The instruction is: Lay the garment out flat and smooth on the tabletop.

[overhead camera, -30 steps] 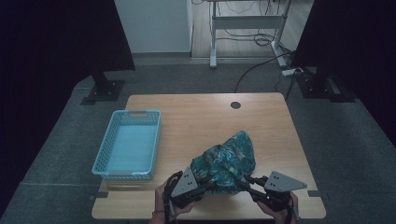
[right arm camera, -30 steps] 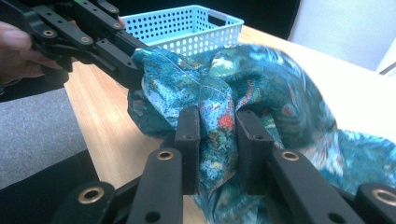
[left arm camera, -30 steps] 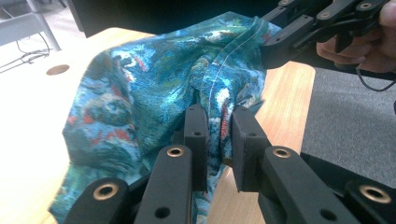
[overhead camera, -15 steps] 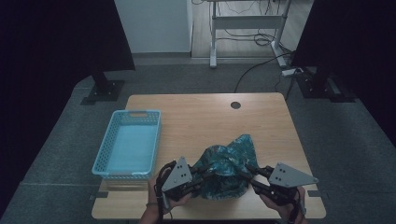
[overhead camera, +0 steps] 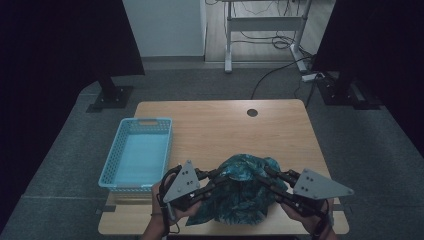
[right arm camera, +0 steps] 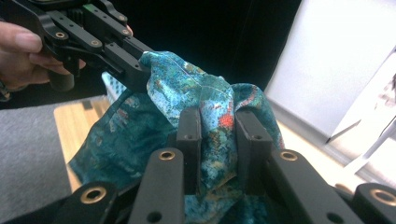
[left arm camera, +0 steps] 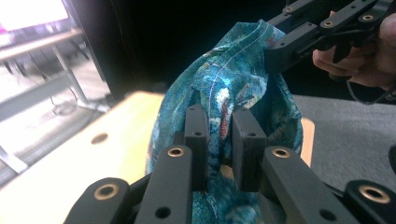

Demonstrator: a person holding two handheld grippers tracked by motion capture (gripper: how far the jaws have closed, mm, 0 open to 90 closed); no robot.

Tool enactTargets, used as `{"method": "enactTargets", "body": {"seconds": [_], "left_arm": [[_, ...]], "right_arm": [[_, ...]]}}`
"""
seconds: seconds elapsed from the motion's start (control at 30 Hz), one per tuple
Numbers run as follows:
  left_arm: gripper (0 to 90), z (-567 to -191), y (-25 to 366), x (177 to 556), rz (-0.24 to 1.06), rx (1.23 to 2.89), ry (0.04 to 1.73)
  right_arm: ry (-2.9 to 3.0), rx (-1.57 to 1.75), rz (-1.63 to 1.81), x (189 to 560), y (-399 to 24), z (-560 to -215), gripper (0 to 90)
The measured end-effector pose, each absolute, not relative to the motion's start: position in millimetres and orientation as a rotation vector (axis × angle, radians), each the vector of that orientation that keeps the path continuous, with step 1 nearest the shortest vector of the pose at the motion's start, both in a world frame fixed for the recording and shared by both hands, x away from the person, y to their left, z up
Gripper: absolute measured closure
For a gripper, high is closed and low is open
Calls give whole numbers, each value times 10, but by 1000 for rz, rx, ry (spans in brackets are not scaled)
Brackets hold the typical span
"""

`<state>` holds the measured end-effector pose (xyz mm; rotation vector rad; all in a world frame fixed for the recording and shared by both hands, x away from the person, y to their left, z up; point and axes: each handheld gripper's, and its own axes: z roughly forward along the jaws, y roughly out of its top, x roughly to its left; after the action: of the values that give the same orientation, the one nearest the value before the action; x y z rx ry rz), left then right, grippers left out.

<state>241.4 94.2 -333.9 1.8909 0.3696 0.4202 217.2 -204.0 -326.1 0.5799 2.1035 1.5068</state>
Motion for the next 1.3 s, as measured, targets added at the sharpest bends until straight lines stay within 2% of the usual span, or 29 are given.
{"method": "enactTargets", "body": {"seconds": [0.13, 0.27, 0.63, 0.93, 1.3], "left_arm": [[783, -3552, 919, 2487, 374, 1922, 403], [783, -3623, 897, 2510, 354, 1933, 414], [781, -3677, 889, 2580, 343, 1939, 432], [781, -3639, 885, 2836, 334, 1931, 480], [778, -3707, 909, 3030, 303, 1947, 515]], "right_arm": [[2155, 631, 1499, 2255, -2036, -3528, 739], [2171, 659, 1502, 2290, -2050, -3648, 739], [2173, 680, 1507, 2332, -2054, -3718, 736], [2171, 727, 1505, 2595, -1994, -3679, 736], [2184, 760, 1513, 2715, -1961, -3783, 734]]}}
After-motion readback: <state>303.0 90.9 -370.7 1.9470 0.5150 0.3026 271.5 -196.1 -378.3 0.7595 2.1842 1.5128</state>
